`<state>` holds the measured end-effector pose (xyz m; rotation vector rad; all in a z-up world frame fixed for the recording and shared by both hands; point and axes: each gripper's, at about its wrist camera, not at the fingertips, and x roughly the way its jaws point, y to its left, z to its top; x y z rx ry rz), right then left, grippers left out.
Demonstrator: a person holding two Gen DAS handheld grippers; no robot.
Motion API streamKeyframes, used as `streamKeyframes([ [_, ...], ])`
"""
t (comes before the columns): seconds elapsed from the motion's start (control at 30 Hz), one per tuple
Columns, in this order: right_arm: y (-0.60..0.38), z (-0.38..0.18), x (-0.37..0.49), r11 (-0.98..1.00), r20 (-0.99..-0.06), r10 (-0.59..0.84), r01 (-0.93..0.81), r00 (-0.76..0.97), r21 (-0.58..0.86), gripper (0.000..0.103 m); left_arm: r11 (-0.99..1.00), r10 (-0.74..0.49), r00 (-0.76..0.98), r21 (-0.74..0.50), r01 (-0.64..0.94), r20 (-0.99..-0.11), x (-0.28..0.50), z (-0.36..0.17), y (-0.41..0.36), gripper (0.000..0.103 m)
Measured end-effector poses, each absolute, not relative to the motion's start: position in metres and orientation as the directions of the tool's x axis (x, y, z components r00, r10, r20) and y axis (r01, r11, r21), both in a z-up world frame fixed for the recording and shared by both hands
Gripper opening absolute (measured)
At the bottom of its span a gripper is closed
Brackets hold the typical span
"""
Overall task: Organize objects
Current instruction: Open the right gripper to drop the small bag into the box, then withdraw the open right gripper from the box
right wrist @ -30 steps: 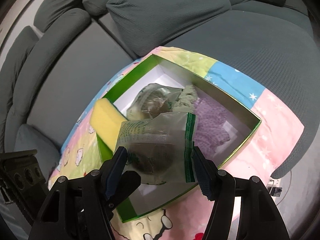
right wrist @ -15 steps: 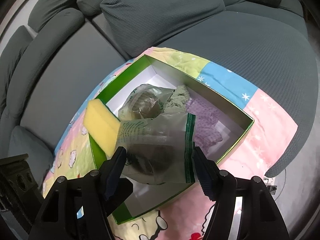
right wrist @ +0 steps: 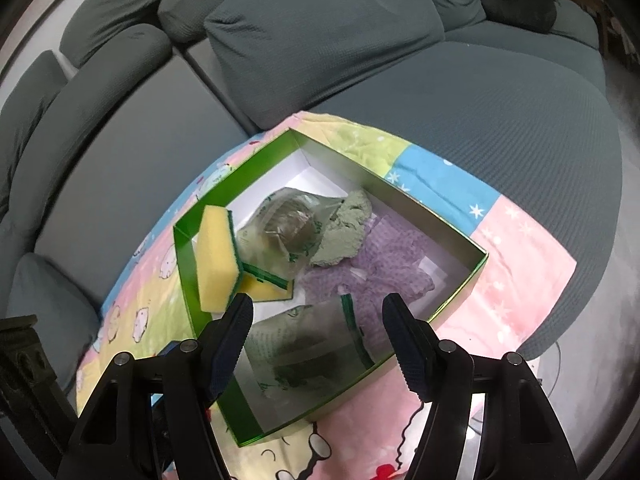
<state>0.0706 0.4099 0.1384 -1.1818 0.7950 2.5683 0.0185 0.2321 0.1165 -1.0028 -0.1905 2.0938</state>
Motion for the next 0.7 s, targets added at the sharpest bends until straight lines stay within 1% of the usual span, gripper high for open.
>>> streamKeyframes([
  [0.17, 0.404, 0.15, 0.075, -0.844, -0.729, -0.032, -0.372, -0.683, 0.386, 0.07, -0.686, 0.707, -0.406, -0.421, -0.594, -0.579, 0.021, 0.126, 0.226, 0.085],
  [0.2, 0.403, 0.152, 0.077, -0.847, -0.725, -0.031, -0.368, -0.688, 0.385, 0.072, -0.688, 0.706, -0.414, -0.418, -0.593, -0.575, 0.021, 0.128, 0.224, 0.088],
  [0.23, 0.402, 0.154, 0.078, -0.849, -0.722, -0.027, -0.366, -0.691, 0.382, 0.077, -0.69, 0.705, -0.42, -0.417, -0.592, -0.571, 0.022, 0.129, 0.223, 0.092],
  [0.27, 0.401, 0.156, 0.079, -0.851, -0.718, -0.021, -0.364, -0.695, 0.378, 0.079, -0.695, 0.703, -0.431, -0.415, -0.587, -0.566, 0.022, 0.131, 0.22, 0.093],
  [0.4, 0.396, 0.166, 0.084, -0.86, -0.697, -0.017, -0.346, -0.717, 0.376, 0.08, -0.71, 0.691, -0.464, -0.401, -0.579, -0.554, 0.025, 0.138, 0.215, 0.101],
  [0.7, 0.383, 0.186, 0.096, -0.883, -0.668, 0.041, -0.34, -0.743, 0.324, 0.082, -0.715, 0.687, -0.486, -0.382, -0.585, -0.54, 0.034, 0.151, 0.206, 0.101],
])
